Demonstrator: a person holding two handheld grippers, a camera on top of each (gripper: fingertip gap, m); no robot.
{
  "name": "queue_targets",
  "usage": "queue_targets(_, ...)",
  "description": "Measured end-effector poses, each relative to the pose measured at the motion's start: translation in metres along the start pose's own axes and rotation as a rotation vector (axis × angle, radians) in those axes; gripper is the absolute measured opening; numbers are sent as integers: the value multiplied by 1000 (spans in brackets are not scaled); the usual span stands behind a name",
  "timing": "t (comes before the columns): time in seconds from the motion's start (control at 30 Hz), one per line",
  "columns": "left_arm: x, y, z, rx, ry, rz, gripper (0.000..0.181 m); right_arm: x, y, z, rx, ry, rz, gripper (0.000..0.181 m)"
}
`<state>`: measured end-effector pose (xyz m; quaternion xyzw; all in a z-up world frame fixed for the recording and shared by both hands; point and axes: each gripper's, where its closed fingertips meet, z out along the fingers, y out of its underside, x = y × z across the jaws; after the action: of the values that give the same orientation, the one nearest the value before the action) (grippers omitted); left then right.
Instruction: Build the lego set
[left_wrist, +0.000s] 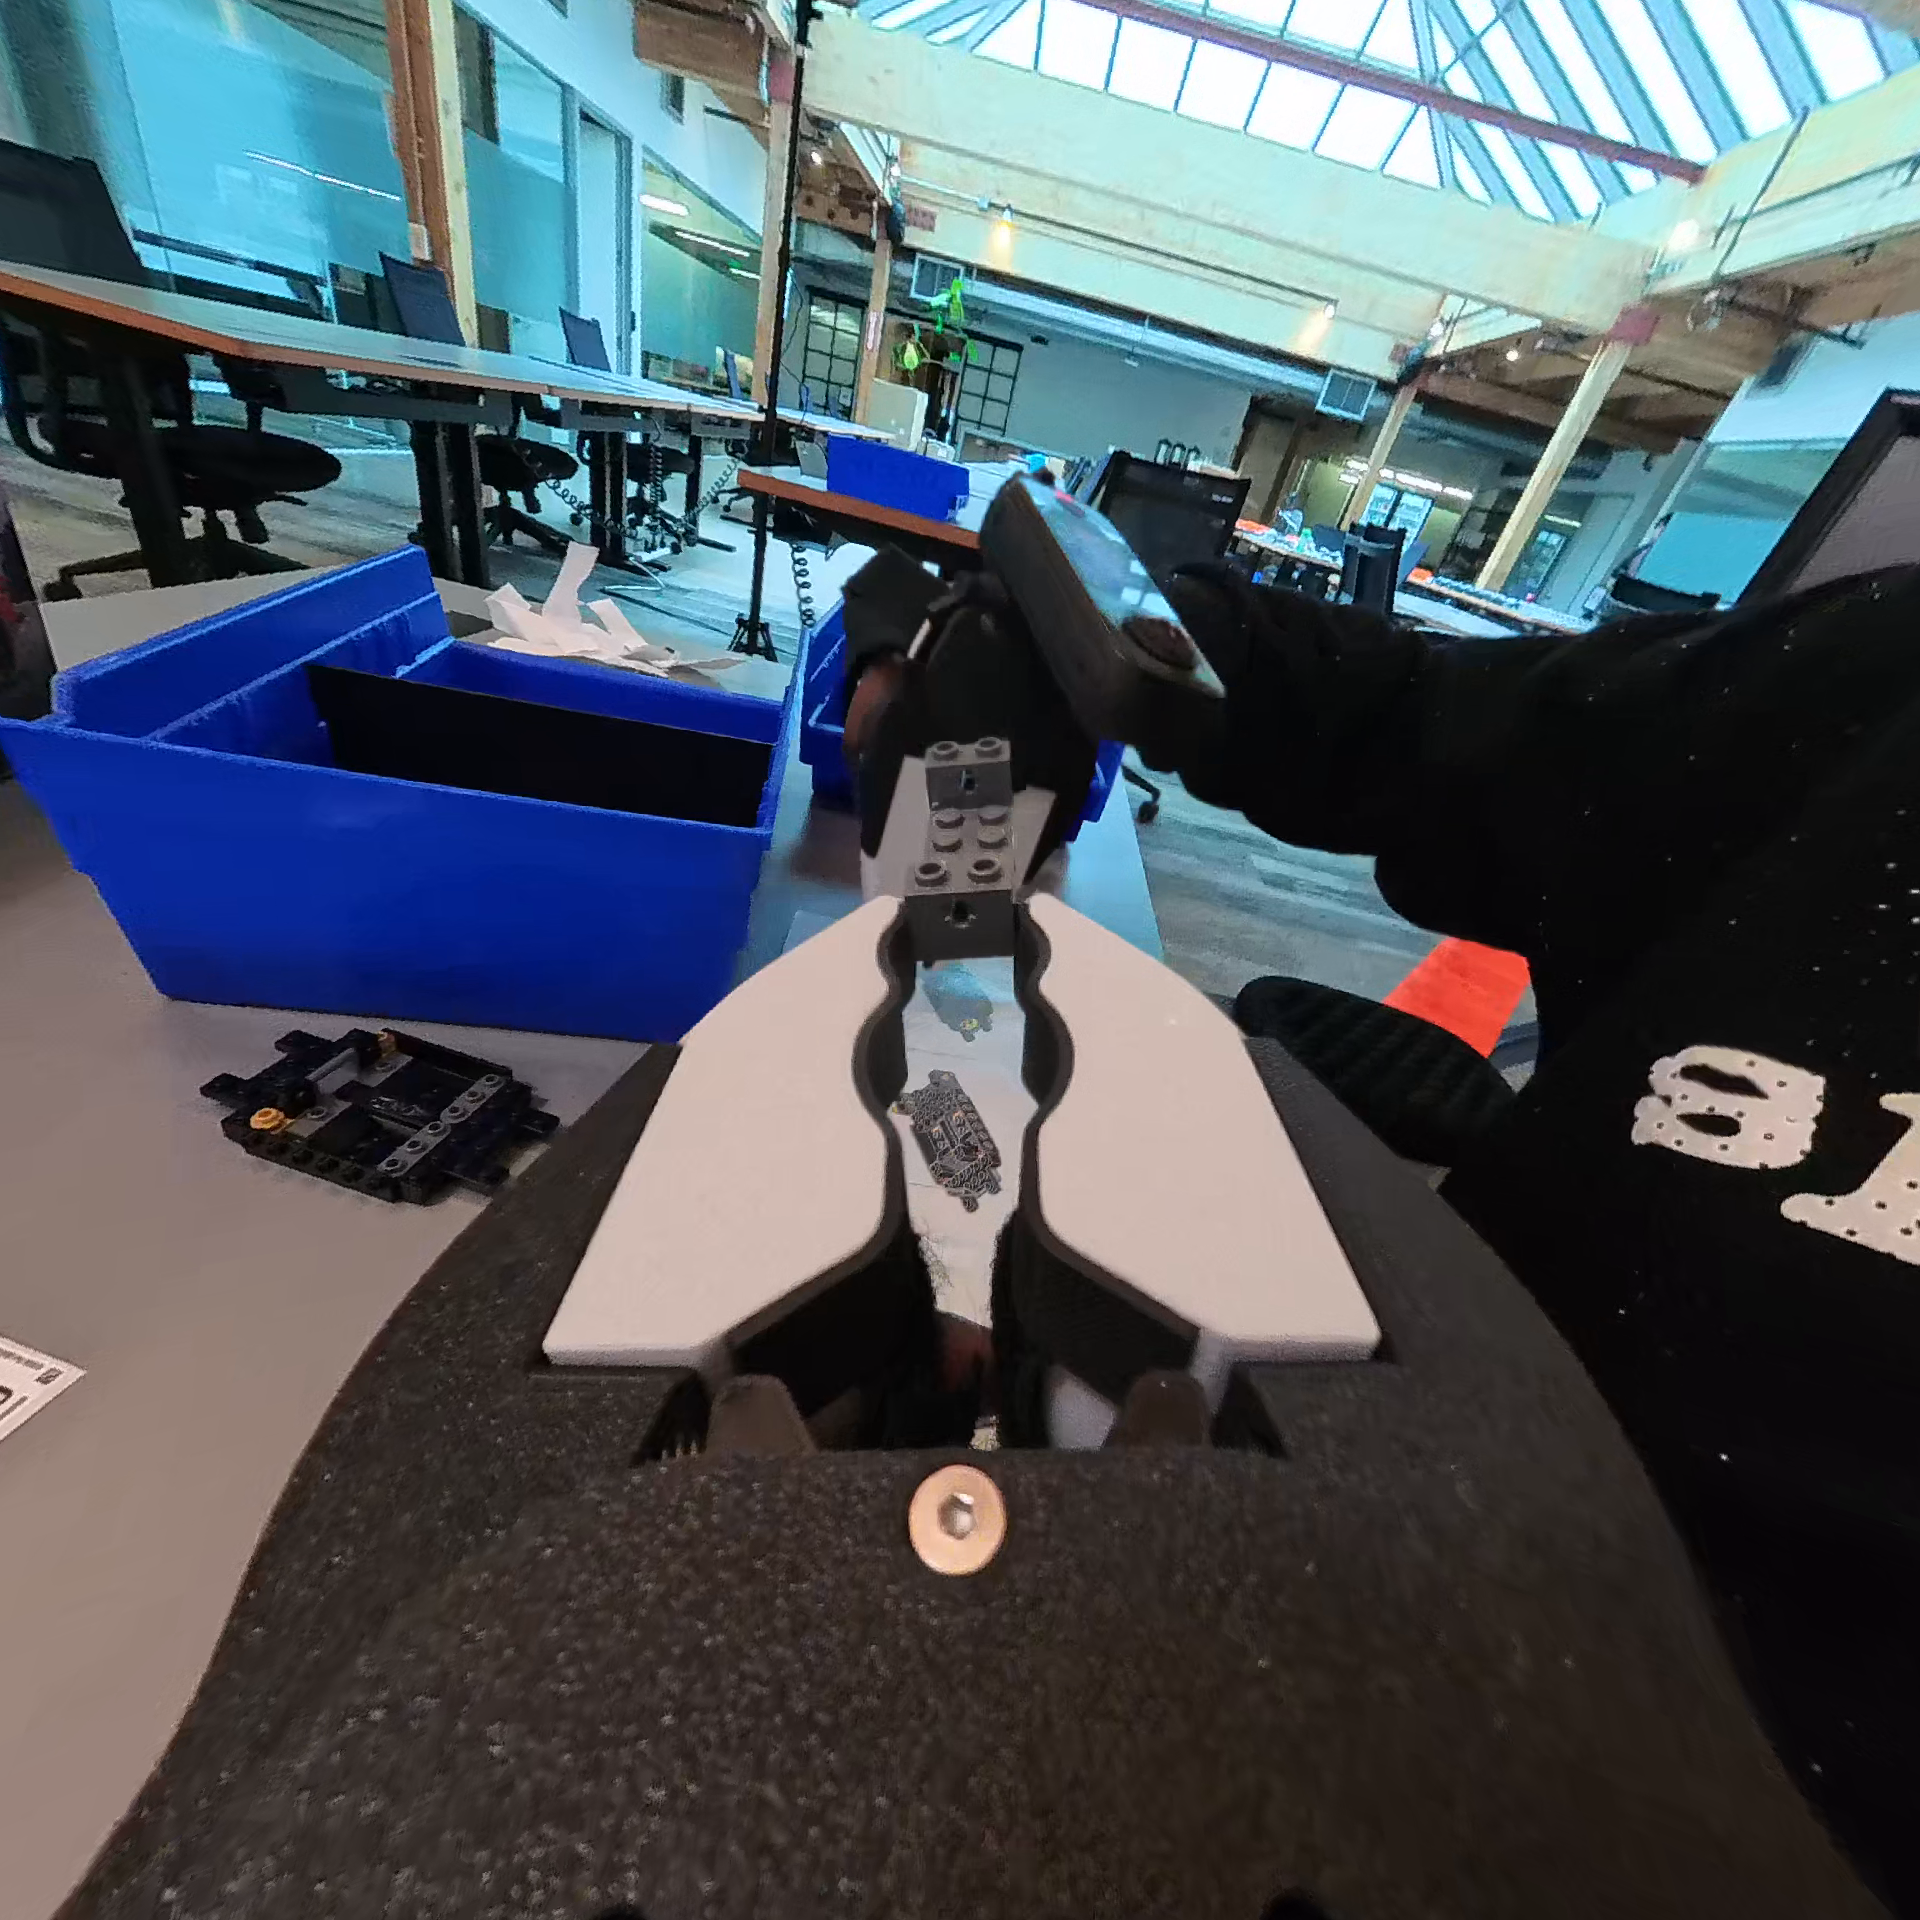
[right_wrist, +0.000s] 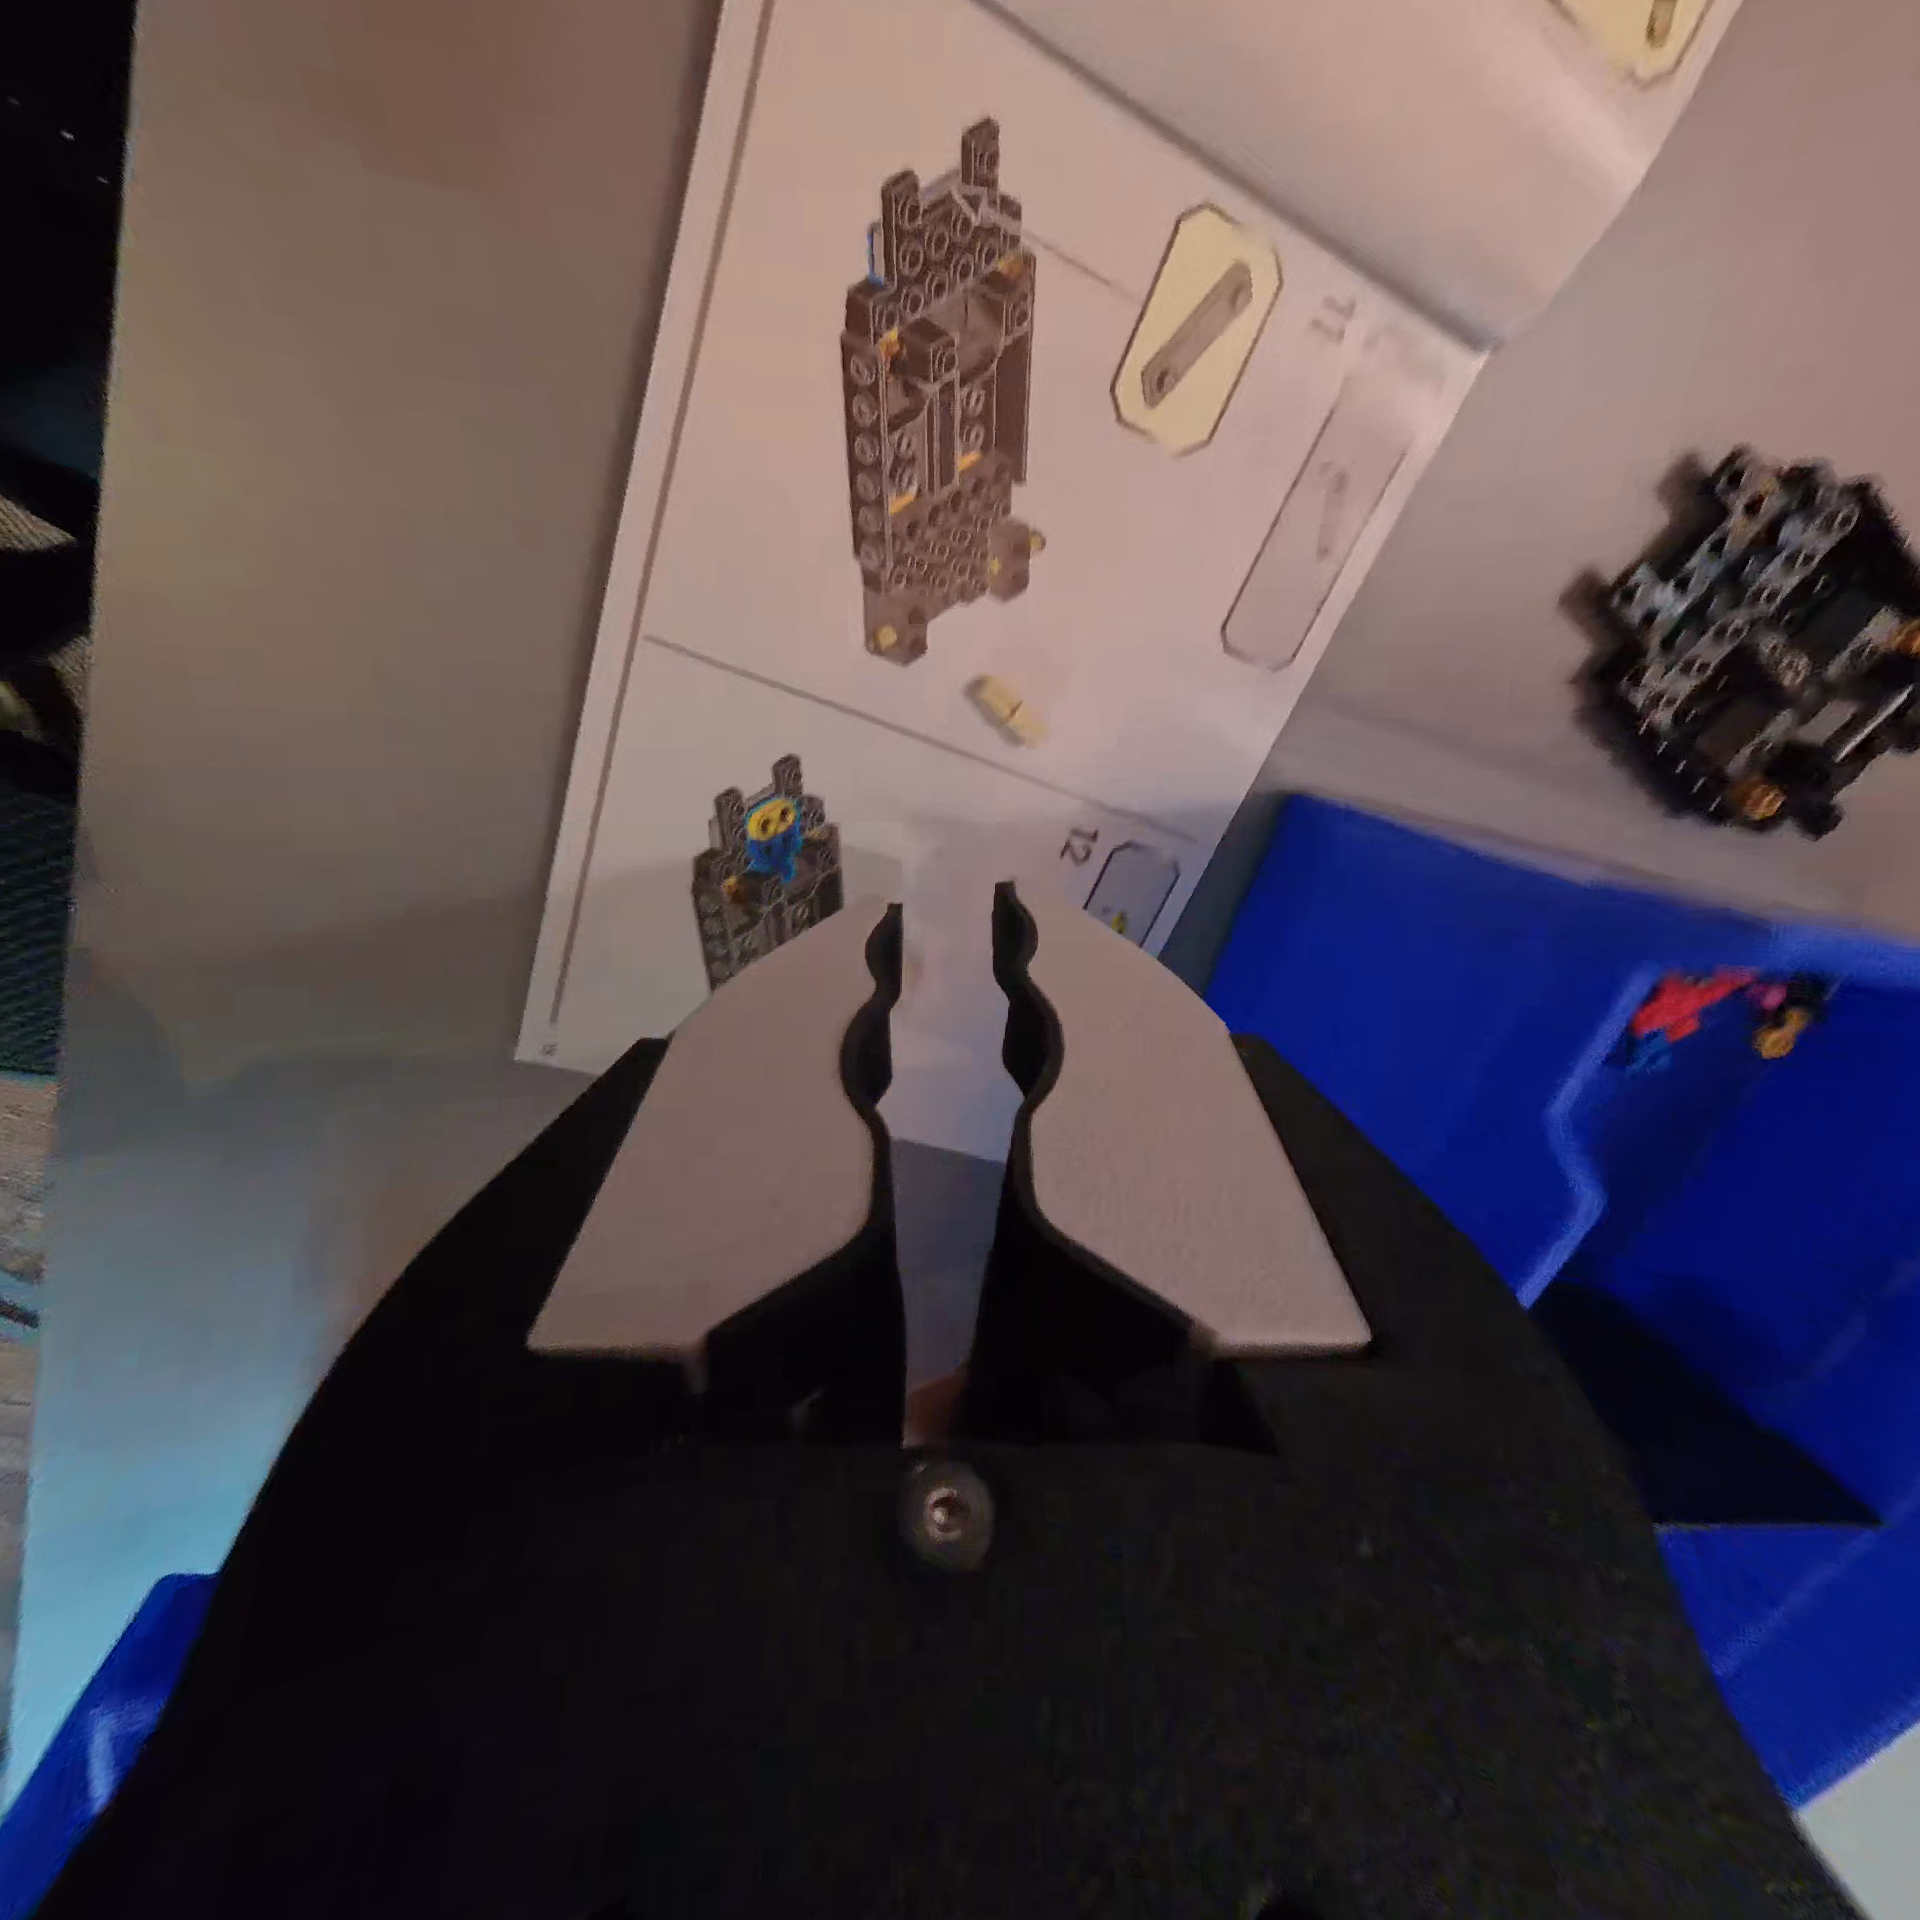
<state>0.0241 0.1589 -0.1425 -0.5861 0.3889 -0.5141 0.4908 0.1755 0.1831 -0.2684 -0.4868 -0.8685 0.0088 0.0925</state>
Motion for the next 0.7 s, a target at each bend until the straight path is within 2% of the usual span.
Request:
queue_targets(0.1, -1, 2, 0, -5, 11, -8, 17, -10, 20, -5, 35, -7, 108, 18)
queue_targets(0.23, 1, 6, 4, -18, 28, -25, 17, -18, 30, 2, 96, -9, 155, 20)
queue_targets(0.37, 7, 8, 8, -34, 42, -6, 17, -10, 31, 8, 130, 19, 154, 18)
queue_targets(0.57, 7, 14, 11, -49, 61, -22, 17, -11, 27, 15, 180, -20, 156, 15)
queue_targets(0.7, 5, 17, 11, -51, 63, -39, 17, -14, 24, 18, 237, -46, 191, 5)
